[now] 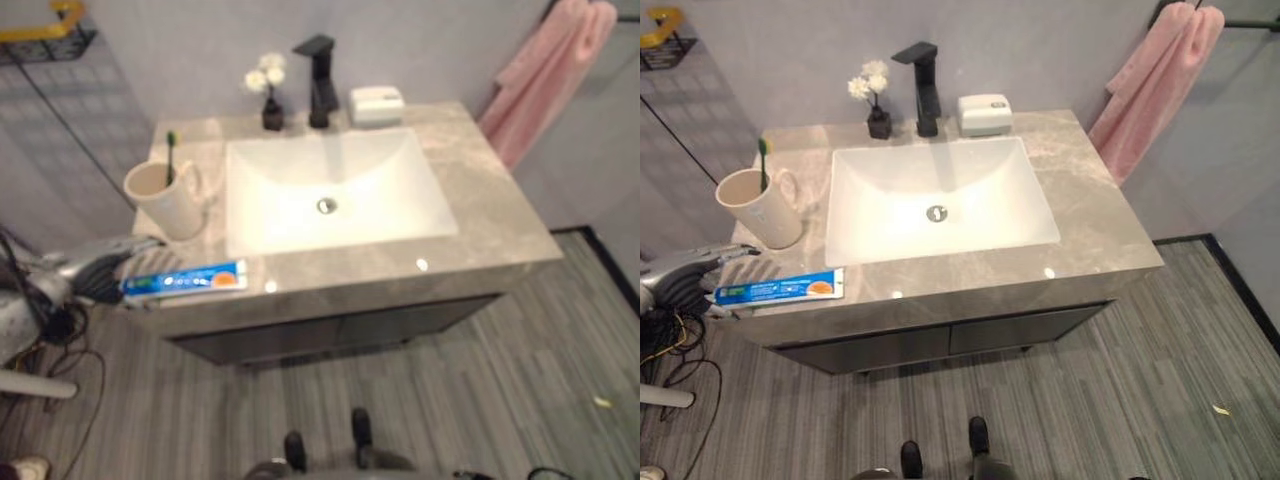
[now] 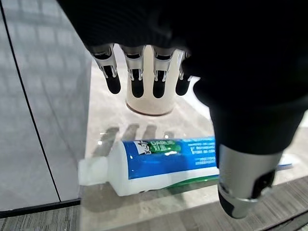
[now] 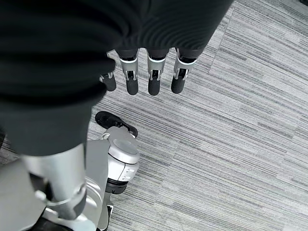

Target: Put brush and paste in cup on sink, flatten towel.

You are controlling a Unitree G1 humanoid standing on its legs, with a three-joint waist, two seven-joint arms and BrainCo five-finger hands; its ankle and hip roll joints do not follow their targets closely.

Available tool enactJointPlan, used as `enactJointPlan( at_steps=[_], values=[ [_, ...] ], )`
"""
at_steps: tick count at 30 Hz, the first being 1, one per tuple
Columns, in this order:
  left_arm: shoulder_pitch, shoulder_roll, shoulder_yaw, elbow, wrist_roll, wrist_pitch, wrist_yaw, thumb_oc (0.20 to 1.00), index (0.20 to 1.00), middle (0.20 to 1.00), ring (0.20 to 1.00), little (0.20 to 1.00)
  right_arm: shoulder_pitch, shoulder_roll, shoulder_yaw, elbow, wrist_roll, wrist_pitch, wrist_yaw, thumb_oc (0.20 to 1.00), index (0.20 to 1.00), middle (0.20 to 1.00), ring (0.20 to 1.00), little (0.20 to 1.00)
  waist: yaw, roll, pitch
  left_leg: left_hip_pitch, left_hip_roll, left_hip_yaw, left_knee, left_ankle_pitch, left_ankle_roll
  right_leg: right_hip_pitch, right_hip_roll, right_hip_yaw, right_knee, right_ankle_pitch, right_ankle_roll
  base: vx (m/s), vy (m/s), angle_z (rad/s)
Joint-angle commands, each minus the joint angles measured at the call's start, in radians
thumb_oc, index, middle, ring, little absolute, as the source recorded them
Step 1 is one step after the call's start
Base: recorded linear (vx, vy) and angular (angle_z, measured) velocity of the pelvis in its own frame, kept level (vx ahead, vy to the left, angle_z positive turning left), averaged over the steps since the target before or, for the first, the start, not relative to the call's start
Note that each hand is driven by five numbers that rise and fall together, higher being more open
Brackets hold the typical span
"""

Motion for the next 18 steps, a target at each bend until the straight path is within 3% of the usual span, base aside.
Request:
enactJointPlan(
  at_steps=[1,10,13,18],
  values=[
    [-0.108,0.074,0.022,0.033,0.0,-0.015,0.01,1.0,1.0,1.0,1.0,1.0,0.014,-0.033,-0.004,0.011,0.029,-0.003,0.001,1.0,1.0,1.0,1.0,1.0,-0.026,-0.007,-0.001,-0.014,-0.027,-0.036,0.015,-0.075,0.041,0.009,-0.094,-0.007,-0.002,0.057,0.113,0.02,-0.005,0.03],
    [-0.233,0.055,-0.13,0.108,0.037,-0.024,0.014,1.0,1.0,1.0,1.0,1.0,0.028,-0.048,-0.018,0.008,0.046,-0.009,-0.002,1.0,1.0,1.0,1.0,1.0,-0.039,-0.014,-0.011,-0.024,-0.025,-0.041,0.015,-0.072,0.041,-0.002,-0.091,-0.003,-0.002,0.061,0.112,0.0,-0.001,0.01],
    [-0.267,0.07,-0.194,0.106,0.093,-0.036,0.004,1.0,1.0,1.0,1.0,1.0,0.024,-0.071,0.038,-0.026,-0.058,-0.019,-0.011,1.0,1.0,1.0,1.0,1.0,-0.038,-0.014,-0.009,-0.028,-0.026,-0.039,0.015,-0.073,0.043,-0.009,-0.089,0.005,-0.002,0.065,0.113,0.0,0.0,0.0],
    [-0.307,0.063,-0.265,0.135,0.13,-0.045,0.003,1.0,1.0,1.0,1.0,1.0,0.023,-0.078,0.027,-0.023,-0.04,-0.018,-0.007,1.0,1.0,1.0,1.0,1.0,-0.042,-0.014,-0.007,-0.028,-0.025,-0.035,0.015,-0.071,0.044,-0.014,-0.087,0.014,-0.002,0.067,0.113,0.0,0.001,-0.01]
  ],
)
